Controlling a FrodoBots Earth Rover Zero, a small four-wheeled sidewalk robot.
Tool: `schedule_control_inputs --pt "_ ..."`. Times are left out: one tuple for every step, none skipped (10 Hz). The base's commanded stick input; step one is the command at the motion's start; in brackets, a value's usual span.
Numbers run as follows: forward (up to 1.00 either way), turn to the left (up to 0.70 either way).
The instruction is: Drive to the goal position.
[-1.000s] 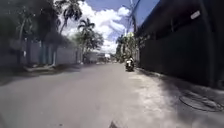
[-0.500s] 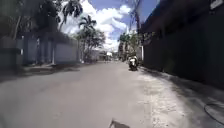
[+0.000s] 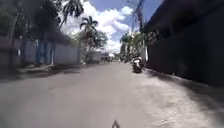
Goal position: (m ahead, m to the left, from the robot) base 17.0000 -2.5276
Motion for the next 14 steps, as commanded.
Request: schedule_control_inputs --pt "1.0 0.0" --pt "1.0 0.0" --pt "1.0 0.0" --pt "1.0 0.0" --pt "1.0 0.0" --pt "1.0 0.0" --pt "1.0 0.0" --pt "1.0 0.0" --pt "1.0 0.0" --pt "1.0 0.0" --pt "1.0 0.0" --pt "1.0 0.0" --pt "1.0 0.0" --pt "1.0 0.0"
